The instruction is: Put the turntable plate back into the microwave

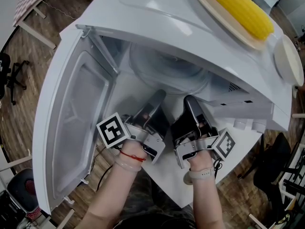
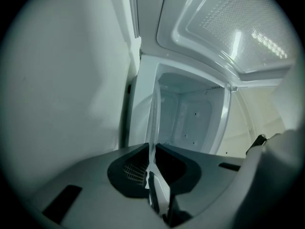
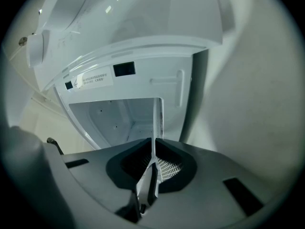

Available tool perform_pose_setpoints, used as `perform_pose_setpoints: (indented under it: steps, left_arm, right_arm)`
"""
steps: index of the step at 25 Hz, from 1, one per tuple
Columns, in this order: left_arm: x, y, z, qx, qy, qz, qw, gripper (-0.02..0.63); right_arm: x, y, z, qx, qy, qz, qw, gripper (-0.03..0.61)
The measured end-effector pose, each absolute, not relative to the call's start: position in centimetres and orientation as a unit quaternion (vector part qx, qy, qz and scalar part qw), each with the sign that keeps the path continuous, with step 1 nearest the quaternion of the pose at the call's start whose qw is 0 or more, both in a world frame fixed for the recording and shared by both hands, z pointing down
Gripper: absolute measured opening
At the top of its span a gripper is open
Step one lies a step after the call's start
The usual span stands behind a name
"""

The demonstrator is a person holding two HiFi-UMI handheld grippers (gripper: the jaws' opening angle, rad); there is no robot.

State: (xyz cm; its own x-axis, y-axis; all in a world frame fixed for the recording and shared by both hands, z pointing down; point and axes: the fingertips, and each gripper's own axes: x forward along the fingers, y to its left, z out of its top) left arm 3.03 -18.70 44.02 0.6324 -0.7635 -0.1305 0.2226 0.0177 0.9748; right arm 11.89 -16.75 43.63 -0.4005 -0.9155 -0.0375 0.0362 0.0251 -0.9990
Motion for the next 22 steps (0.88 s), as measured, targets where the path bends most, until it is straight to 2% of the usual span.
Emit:
perform_pose_setpoints:
  steps: [9,22]
  left_arm:
    - [3.8,-18.9,44.2,0.595,-0.220,-0.361,0.683,0.041]
    - [3.9,-17.9,44.0,0.599,-0.212,-0.372,0.676,0.041]
  right_arm:
    - [12.4,-16.5,42.6,-0.365,0.598,-0.579,0.417,0.043]
    - [12.2,-14.6,44.3,-0.376,0.591,-0.589,0.403,0.043]
